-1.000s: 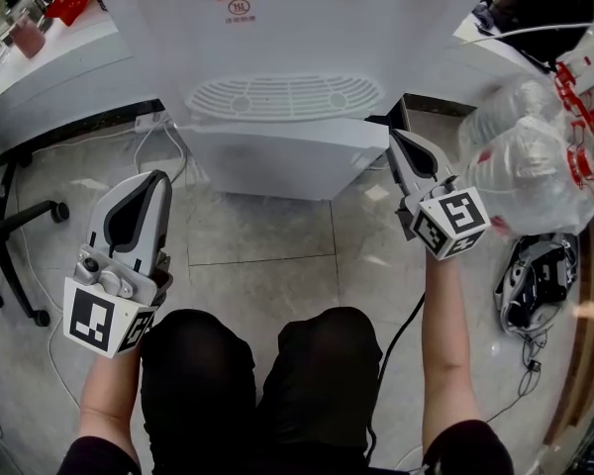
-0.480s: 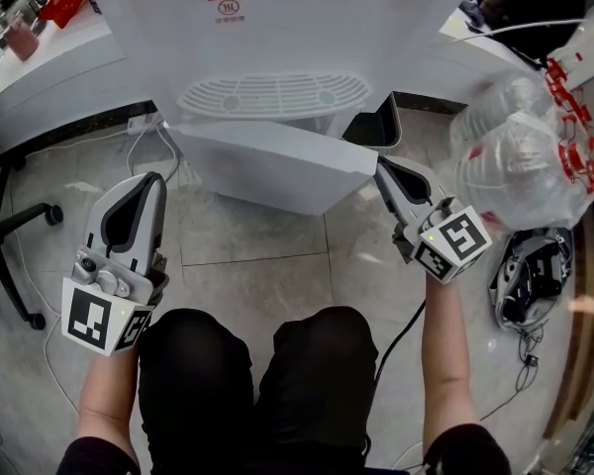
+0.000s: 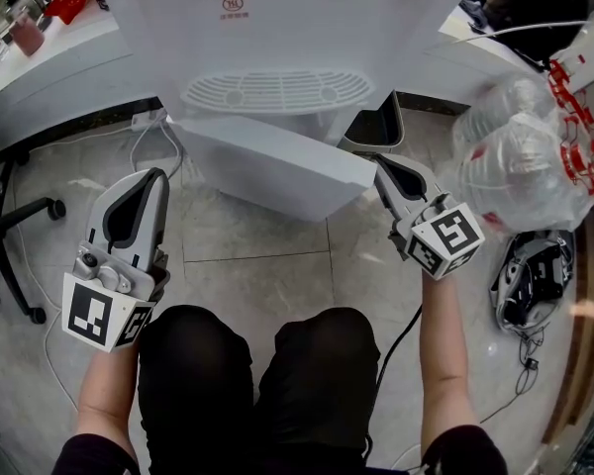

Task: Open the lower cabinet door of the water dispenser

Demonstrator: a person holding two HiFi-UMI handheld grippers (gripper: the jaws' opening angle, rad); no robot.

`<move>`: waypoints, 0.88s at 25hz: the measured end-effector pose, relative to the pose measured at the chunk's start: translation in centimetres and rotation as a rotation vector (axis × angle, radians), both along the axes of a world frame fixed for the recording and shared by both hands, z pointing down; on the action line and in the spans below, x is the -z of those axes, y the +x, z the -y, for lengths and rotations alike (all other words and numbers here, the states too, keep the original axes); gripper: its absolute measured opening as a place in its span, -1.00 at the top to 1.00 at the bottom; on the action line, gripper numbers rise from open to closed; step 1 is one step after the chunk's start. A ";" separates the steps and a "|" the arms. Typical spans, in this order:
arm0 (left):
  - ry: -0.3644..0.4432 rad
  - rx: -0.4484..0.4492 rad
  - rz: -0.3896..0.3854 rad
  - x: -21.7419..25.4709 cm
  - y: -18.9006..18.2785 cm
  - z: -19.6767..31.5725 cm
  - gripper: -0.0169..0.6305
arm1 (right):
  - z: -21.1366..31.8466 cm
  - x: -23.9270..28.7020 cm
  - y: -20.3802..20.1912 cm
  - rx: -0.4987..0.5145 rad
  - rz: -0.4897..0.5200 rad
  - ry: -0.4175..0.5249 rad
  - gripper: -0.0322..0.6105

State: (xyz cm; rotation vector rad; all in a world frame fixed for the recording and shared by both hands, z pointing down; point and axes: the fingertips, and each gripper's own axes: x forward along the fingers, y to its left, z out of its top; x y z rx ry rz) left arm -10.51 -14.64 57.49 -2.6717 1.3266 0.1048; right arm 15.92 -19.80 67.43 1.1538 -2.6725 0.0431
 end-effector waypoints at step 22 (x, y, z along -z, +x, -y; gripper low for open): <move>0.010 0.040 0.011 0.5 -1.1 -1.2 0.92 | -10.0 1.6 -10.5 0.513 -0.041 0.046 0.89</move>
